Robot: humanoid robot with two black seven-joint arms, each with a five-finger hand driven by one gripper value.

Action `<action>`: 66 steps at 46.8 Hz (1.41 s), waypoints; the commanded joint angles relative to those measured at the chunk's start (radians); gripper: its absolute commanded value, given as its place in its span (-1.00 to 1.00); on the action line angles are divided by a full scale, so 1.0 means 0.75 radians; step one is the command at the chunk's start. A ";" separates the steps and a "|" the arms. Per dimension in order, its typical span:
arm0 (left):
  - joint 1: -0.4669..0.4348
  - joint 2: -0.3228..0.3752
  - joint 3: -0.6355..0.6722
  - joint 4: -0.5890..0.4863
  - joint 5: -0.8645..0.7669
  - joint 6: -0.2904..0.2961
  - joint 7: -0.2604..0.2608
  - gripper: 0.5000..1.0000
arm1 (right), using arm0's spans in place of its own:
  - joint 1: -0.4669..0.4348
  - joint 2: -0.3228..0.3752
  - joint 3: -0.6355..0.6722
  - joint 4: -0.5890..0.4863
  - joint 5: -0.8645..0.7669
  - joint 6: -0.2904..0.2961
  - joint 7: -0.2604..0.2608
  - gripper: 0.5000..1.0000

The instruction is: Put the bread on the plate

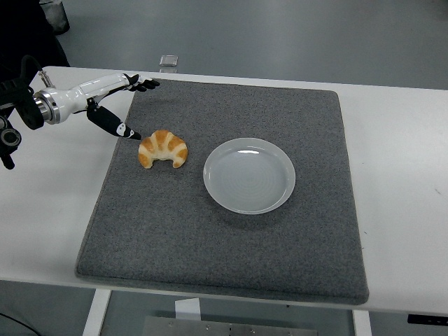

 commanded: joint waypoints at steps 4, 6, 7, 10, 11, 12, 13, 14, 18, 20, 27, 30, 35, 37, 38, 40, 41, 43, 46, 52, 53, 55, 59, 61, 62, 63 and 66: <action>0.043 -0.057 0.002 0.006 0.082 0.035 0.001 1.00 | 0.000 0.000 0.000 0.000 0.000 0.000 0.000 0.82; 0.051 -0.074 0.002 0.010 0.105 0.037 0.001 0.99 | 0.000 0.000 0.000 0.000 0.000 0.000 0.000 0.81; 0.055 -0.082 0.002 0.010 0.119 0.041 0.001 1.00 | 0.000 0.000 0.000 0.000 0.000 0.000 0.000 0.81; 0.067 -0.110 0.002 0.016 0.158 0.061 0.003 0.99 | 0.000 0.000 0.000 0.000 0.000 0.000 0.000 0.81; 0.073 -0.119 0.002 0.018 0.172 0.068 0.003 0.99 | 0.000 0.000 0.000 0.000 0.000 0.000 0.000 0.81; 0.079 -0.127 0.002 0.022 0.186 0.078 0.003 0.99 | 0.000 0.000 0.000 0.000 0.000 0.000 0.000 0.81; 0.081 -0.135 0.002 0.026 0.199 0.084 0.005 0.99 | 0.000 0.000 0.000 0.000 0.000 0.000 0.000 0.81; 0.086 -0.145 0.002 0.034 0.209 0.090 0.005 0.99 | 0.000 0.000 0.000 0.000 0.000 0.000 0.000 0.81; 0.092 -0.176 0.002 0.057 0.225 0.107 0.007 0.99 | 0.000 0.000 0.000 0.000 0.000 0.000 0.000 0.81; 0.092 -0.184 0.002 0.067 0.225 0.107 0.007 0.99 | 0.000 0.000 0.000 0.000 0.000 0.000 0.000 0.81; 0.086 -0.205 0.051 0.088 0.225 0.115 0.009 0.99 | 0.000 0.000 0.000 0.000 0.000 0.000 0.000 0.81; 0.086 -0.207 0.055 0.096 0.225 0.115 0.009 0.99 | 0.000 0.000 0.000 0.000 0.000 0.000 -0.002 0.81; 0.086 -0.209 0.055 0.106 0.225 0.115 0.009 0.99 | 0.000 0.000 0.000 0.000 0.000 0.000 0.000 0.81; 0.086 -0.219 0.057 0.110 0.225 0.115 0.009 0.99 | 0.000 0.000 0.000 0.000 0.000 0.000 0.000 0.81; 0.086 -0.221 0.057 0.116 0.225 0.115 0.011 0.99 | 0.000 0.000 0.000 0.000 0.000 0.000 0.000 0.81; 0.086 -0.225 0.059 0.132 0.227 0.115 0.009 0.99 | 0.000 0.000 0.000 0.000 0.000 0.000 0.000 0.81; 0.084 -0.225 0.059 0.139 0.225 0.115 0.009 0.99 | 0.000 0.000 0.000 0.000 0.000 0.000 0.000 0.81; 0.084 -0.225 0.059 0.145 0.225 0.115 0.011 0.99 | 0.000 0.000 0.000 0.000 0.000 0.000 0.000 0.81; 0.084 -0.225 0.059 0.145 0.225 0.115 0.011 0.99 | 0.000 0.000 0.000 0.000 0.000 0.000 0.000 0.81; 0.084 -0.241 0.061 0.159 0.227 0.137 0.009 0.99 | 0.000 0.000 0.000 0.000 0.000 0.000 0.000 0.81; 0.086 -0.252 0.061 0.165 0.227 0.143 0.009 0.99 | 0.000 0.000 0.000 0.000 0.000 0.000 0.000 0.82; 0.086 -0.268 0.073 0.180 0.227 0.162 0.009 0.99 | 0.000 0.000 0.000 0.000 0.000 0.000 0.000 0.82; 0.082 -0.276 0.124 0.192 0.236 0.213 0.009 0.99 | 0.000 0.000 0.000 0.000 0.000 0.000 0.000 0.81; 0.079 -0.276 0.151 0.192 0.238 0.239 0.009 0.99 | 0.000 0.000 0.000 0.000 0.000 0.000 0.000 0.81; 0.077 -0.276 0.163 0.192 0.238 0.248 0.009 0.99 | 0.000 0.000 0.000 0.000 0.000 0.000 0.000 0.81; 0.075 -0.276 0.173 0.192 0.238 0.252 0.009 0.99 | 0.000 0.000 0.000 0.000 0.000 0.000 0.000 0.81; 0.071 -0.278 0.184 0.190 0.238 0.254 0.009 0.99 | 0.000 0.000 0.000 0.000 0.000 0.000 0.000 0.81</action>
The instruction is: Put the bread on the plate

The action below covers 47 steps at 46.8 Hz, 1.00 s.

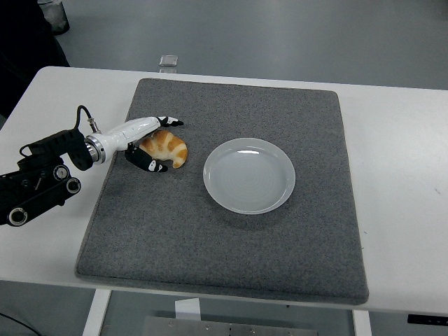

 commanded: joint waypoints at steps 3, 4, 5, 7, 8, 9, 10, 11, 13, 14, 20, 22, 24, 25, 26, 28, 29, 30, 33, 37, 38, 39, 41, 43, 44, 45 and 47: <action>-0.006 -0.002 0.014 -0.012 -0.002 -0.002 -0.002 0.94 | 0.000 0.000 0.000 0.000 0.000 0.000 -0.002 0.81; -0.006 -0.002 0.014 -0.012 -0.002 -0.002 -0.002 0.93 | 0.000 0.000 0.000 0.000 0.000 0.000 0.000 0.81; -0.006 -0.002 0.014 -0.012 -0.002 -0.002 -0.002 0.93 | 0.000 0.000 0.000 0.000 0.000 0.000 0.000 0.81; -0.008 -0.002 0.014 -0.017 -0.004 -0.004 -0.002 0.91 | 0.000 0.000 0.000 0.000 0.000 0.000 0.000 0.81; -0.008 -0.002 0.016 -0.019 -0.004 -0.004 -0.004 0.88 | 0.000 0.000 0.000 0.000 0.000 0.000 0.000 0.81; -0.010 0.000 0.016 -0.021 -0.004 -0.004 -0.004 0.86 | 0.000 0.000 0.000 0.000 0.000 0.000 0.000 0.81; -0.010 0.000 0.016 -0.023 -0.004 -0.004 -0.004 0.81 | 0.000 0.000 0.000 0.000 0.000 0.000 0.000 0.82; -0.010 0.000 0.016 -0.023 -0.004 -0.004 -0.004 0.78 | 0.000 0.000 0.000 0.000 0.000 0.000 0.000 0.81; -0.010 0.002 0.016 -0.027 -0.004 -0.004 -0.004 0.72 | 0.000 0.000 0.000 0.000 0.000 0.000 0.000 0.81; -0.010 0.002 0.016 -0.027 -0.004 -0.004 -0.004 0.65 | 0.000 0.000 0.000 0.000 0.000 0.000 0.000 0.81; -0.010 0.014 0.016 -0.053 -0.004 -0.006 -0.004 0.25 | 0.002 0.000 0.000 0.000 0.000 0.000 0.000 0.81; -0.008 0.016 0.020 -0.062 -0.004 -0.006 -0.008 0.16 | 0.000 0.000 0.000 0.000 0.000 0.000 0.000 0.81; -0.008 0.018 0.020 -0.070 -0.004 -0.006 -0.008 0.09 | 0.000 0.000 0.000 0.000 0.000 0.000 -0.002 0.81; -0.008 0.018 0.020 -0.074 -0.004 -0.006 -0.008 0.02 | 0.002 0.000 0.000 0.000 0.000 0.000 -0.002 0.81; -0.008 0.020 0.020 -0.078 -0.004 -0.008 -0.008 -0.03 | 0.000 0.000 0.000 0.000 0.000 0.000 0.000 0.81; -0.008 0.026 0.020 -0.088 -0.004 -0.010 -0.008 -0.03 | 0.000 0.000 0.000 0.000 0.000 0.000 0.000 0.81; -0.008 0.028 0.020 -0.092 -0.004 -0.012 -0.008 -0.03 | 0.000 0.000 0.000 0.000 0.000 0.000 -0.002 0.81; -0.008 0.030 0.020 -0.096 -0.004 -0.014 -0.008 -0.03 | 0.000 0.000 0.000 0.000 0.000 0.000 -0.002 0.81; -0.008 0.039 0.020 -0.100 -0.004 -0.020 -0.008 -0.05 | 0.000 0.000 0.000 0.000 0.000 0.000 0.000 0.81; -0.012 0.045 0.020 -0.100 -0.004 -0.028 -0.010 -0.29 | 0.000 0.000 0.000 0.000 0.000 0.000 0.000 0.81; -0.014 0.047 0.020 -0.100 -0.004 -0.034 -0.010 -0.36 | 0.000 0.000 0.000 0.000 0.000 0.000 0.000 0.81; -0.014 0.051 0.020 -0.100 -0.004 -0.041 -0.010 -0.41 | 0.000 0.000 0.000 0.000 0.000 0.000 -0.002 0.81; -0.014 0.061 0.020 -0.107 -0.004 -0.055 -0.010 -0.59 | 0.000 0.000 0.000 0.000 0.000 0.000 0.000 0.81; -0.020 0.071 0.020 -0.113 -0.004 -0.071 -0.010 -0.89 | 0.000 0.000 0.000 0.000 0.000 0.000 0.000 0.81; -0.024 0.079 0.020 -0.117 -0.004 -0.079 -0.012 -1.00 | 0.000 0.000 0.000 0.000 0.000 0.000 0.000 0.81; -0.028 0.086 0.020 -0.119 -0.004 -0.088 -0.012 -1.00 | 0.000 0.000 0.000 0.000 0.000 0.000 0.000 0.81; -0.038 0.096 0.020 -0.121 -0.006 -0.106 -0.012 -1.00 | 0.000 0.000 0.000 0.000 0.000 0.000 -0.002 0.81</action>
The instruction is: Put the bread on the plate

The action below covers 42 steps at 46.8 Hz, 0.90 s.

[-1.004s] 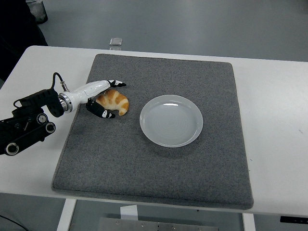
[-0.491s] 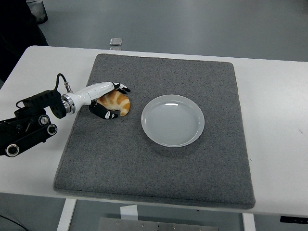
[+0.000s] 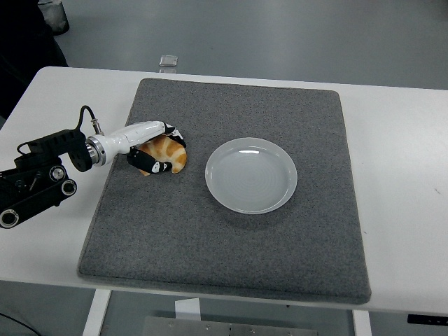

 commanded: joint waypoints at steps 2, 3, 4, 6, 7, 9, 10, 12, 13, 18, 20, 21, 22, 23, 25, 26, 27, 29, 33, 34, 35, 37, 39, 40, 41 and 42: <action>-0.025 0.027 0.000 -0.006 -0.001 -0.045 -0.001 -1.00 | 0.000 0.000 0.000 0.000 0.000 0.000 0.000 0.81; -0.029 0.031 -0.002 -0.012 -0.001 -0.055 -0.001 -1.00 | 0.000 0.000 0.000 0.000 0.000 0.000 0.000 0.81; -0.033 0.034 -0.002 -0.017 -0.001 -0.068 -0.001 -1.00 | 0.000 0.000 0.000 0.000 0.000 0.000 0.000 0.81; -0.037 0.042 -0.002 -0.027 -0.001 -0.084 -0.001 -1.00 | 0.000 0.000 0.000 0.000 0.000 0.000 -0.002 0.81; -0.039 0.048 -0.004 -0.035 -0.001 -0.090 -0.001 -1.00 | 0.000 0.000 0.000 0.000 0.000 0.000 0.000 0.81; -0.049 0.062 -0.006 -0.047 -0.001 -0.100 -0.001 -1.00 | 0.000 0.000 0.000 0.000 0.000 0.000 0.000 0.81; -0.054 0.066 -0.008 -0.051 -0.003 -0.104 -0.001 -1.00 | 0.000 0.000 0.000 0.000 0.000 0.000 0.000 0.81; -0.058 0.072 -0.010 -0.062 -0.003 -0.104 -0.001 -1.00 | 0.000 0.000 0.000 0.000 0.000 0.000 -0.002 0.81; -0.060 0.074 -0.014 -0.066 -0.003 -0.104 -0.001 -1.00 | 0.000 0.000 0.000 0.000 0.000 0.000 0.000 0.81; -0.094 0.093 -0.019 -0.070 -0.005 -0.104 -0.001 -1.00 | 0.000 0.000 0.000 0.000 0.000 0.000 0.000 0.81; -0.117 0.103 -0.019 -0.070 -0.007 -0.106 -0.001 -1.00 | 0.000 0.000 0.000 0.000 0.000 0.000 0.000 0.81; -0.129 0.111 -0.021 -0.070 -0.007 -0.109 -0.001 -1.00 | 0.000 0.000 0.000 0.000 0.000 0.000 0.000 0.81; -0.143 0.117 -0.021 -0.072 -0.007 -0.113 -0.001 -1.00 | 0.000 0.000 0.000 0.000 0.000 0.000 0.000 0.81; -0.158 0.126 -0.021 -0.076 -0.007 -0.121 -0.001 -1.00 | 0.000 0.000 0.000 0.000 0.000 0.000 0.000 0.81; -0.186 0.146 -0.023 -0.082 -0.014 -0.135 -0.001 -1.00 | 0.000 0.000 0.000 0.000 0.000 0.000 0.000 0.81; -0.203 0.158 -0.025 -0.086 -0.016 -0.145 -0.001 -1.00 | 0.000 0.000 0.000 0.000 0.000 0.000 0.000 0.82; -0.219 0.166 -0.027 -0.090 -0.018 -0.155 -0.001 -1.00 | 0.000 0.000 0.000 0.000 0.000 0.000 0.000 0.81; -0.246 0.179 -0.041 -0.092 -0.020 -0.182 -0.003 -1.00 | 0.000 0.000 0.000 0.000 0.000 0.000 0.000 0.81; -0.285 0.189 -0.086 -0.094 -0.024 -0.262 -0.005 -1.00 | 0.000 0.000 0.000 0.000 0.000 0.000 0.000 0.81; -0.295 0.189 -0.102 -0.094 -0.028 -0.284 -0.005 -1.00 | 0.000 0.000 0.000 0.000 0.000 0.000 0.000 0.81; -0.305 0.191 -0.119 -0.094 -0.030 -0.307 -0.005 -1.00 | 0.000 0.000 0.000 0.000 0.000 0.000 0.000 0.81; -0.326 0.197 -0.151 -0.094 -0.034 -0.352 -0.005 -1.00 | 0.000 0.000 0.000 0.000 0.000 0.000 0.000 0.81; -0.344 0.203 -0.182 -0.094 -0.038 -0.399 -0.005 -1.00 | 0.000 0.000 0.000 0.000 0.000 0.000 0.000 0.81; -0.354 0.203 -0.192 -0.094 -0.040 -0.419 -0.005 -1.00 | 0.000 0.000 0.000 0.000 0.000 0.000 0.000 0.81; -0.366 0.203 -0.205 -0.094 -0.042 -0.440 -0.005 -1.00 | 0.000 0.000 0.000 0.000 0.000 0.000 0.000 0.81; -0.379 0.203 -0.217 -0.094 -0.044 -0.456 -0.005 -1.00 | 0.000 0.000 0.000 0.000 0.000 0.000 0.000 0.81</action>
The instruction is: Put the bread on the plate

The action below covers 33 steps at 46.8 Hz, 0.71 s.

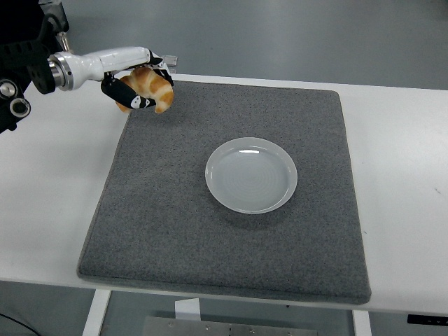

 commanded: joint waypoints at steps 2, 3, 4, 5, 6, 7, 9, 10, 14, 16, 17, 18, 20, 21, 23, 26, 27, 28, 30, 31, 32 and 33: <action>-0.054 0.001 -0.054 0.001 -0.011 -0.084 0.000 -1.00 | 0.000 0.000 0.000 0.000 0.000 0.000 0.000 0.81; -0.064 0.001 -0.061 0.001 -0.011 -0.092 0.000 -1.00 | 0.000 0.000 0.000 0.000 0.000 0.000 -0.002 0.81; -0.074 0.001 -0.065 0.001 -0.011 -0.098 0.000 -1.00 | 0.000 0.000 0.000 0.000 0.000 0.000 0.000 0.81; -0.087 0.001 -0.069 0.001 -0.011 -0.105 0.000 -1.00 | 0.000 0.000 0.000 0.000 0.000 0.000 0.000 0.82; -0.099 0.001 -0.069 0.001 -0.011 -0.109 0.000 -1.00 | 0.000 0.000 0.000 0.000 0.000 0.000 -0.002 0.81; -0.111 0.001 -0.069 0.001 -0.011 -0.113 0.000 -1.00 | 0.000 0.000 0.000 0.000 0.000 0.000 0.000 0.81; -0.138 0.001 -0.069 0.001 -0.011 -0.119 0.000 -1.00 | 0.000 0.000 0.000 0.000 0.000 0.000 0.000 0.81; -0.150 0.001 -0.069 0.001 -0.011 -0.123 0.000 -1.00 | 0.000 0.000 0.000 0.000 0.000 0.000 0.000 0.81; -0.197 -0.007 -0.069 -0.001 -0.011 -0.150 0.000 -1.00 | 0.000 0.000 0.000 0.000 0.000 0.000 0.000 0.82; -0.218 -0.016 -0.071 -0.001 -0.011 -0.162 0.000 -1.00 | 0.000 0.000 0.000 0.000 0.000 0.000 0.000 0.82; -0.230 -0.018 -0.071 -0.001 -0.011 -0.166 0.000 -1.00 | 0.000 0.000 0.000 0.000 0.000 0.000 0.000 0.81; -0.240 -0.018 -0.069 -0.001 -0.013 -0.174 0.000 -1.00 | 0.000 0.000 0.000 0.000 0.000 0.000 0.000 0.81; -0.259 -0.020 -0.069 -0.001 -0.013 -0.184 0.000 -1.00 | 0.000 0.000 0.000 0.000 0.000 0.000 0.000 0.81; -0.267 -0.026 -0.071 -0.004 -0.013 -0.188 0.000 -1.00 | 0.000 0.000 0.000 0.000 0.000 0.000 0.000 0.81; -0.279 -0.054 -0.069 -0.008 -0.017 -0.197 0.000 -1.00 | 0.000 0.000 0.000 0.000 0.000 0.000 -0.002 0.81; -0.289 -0.109 -0.069 -0.012 -0.021 -0.209 0.000 -1.00 | 0.000 0.000 0.000 0.000 0.000 0.000 0.000 0.81; -0.289 -0.124 -0.069 -0.012 -0.021 -0.211 0.000 -1.00 | 0.000 0.000 0.000 0.000 0.000 0.000 0.000 0.82; -0.291 -0.134 -0.069 -0.014 -0.021 -0.215 0.000 -1.00 | 0.000 0.000 0.000 0.000 0.000 0.000 0.000 0.81; -0.299 -0.157 -0.069 -0.014 -0.021 -0.225 0.002 -1.00 | 0.000 0.000 0.000 0.000 0.000 0.000 0.000 0.81; -0.304 -0.169 -0.069 -0.014 -0.021 -0.229 0.000 -1.00 | 0.000 0.000 0.000 0.000 0.000 0.000 0.000 0.81; -0.310 -0.179 -0.067 -0.012 -0.021 -0.233 0.002 -1.00 | 0.000 0.000 0.000 0.000 0.000 0.000 0.000 0.81; -0.314 -0.191 -0.067 -0.014 -0.021 -0.236 0.002 -1.00 | 0.002 0.000 0.000 0.000 0.000 0.000 -0.002 0.81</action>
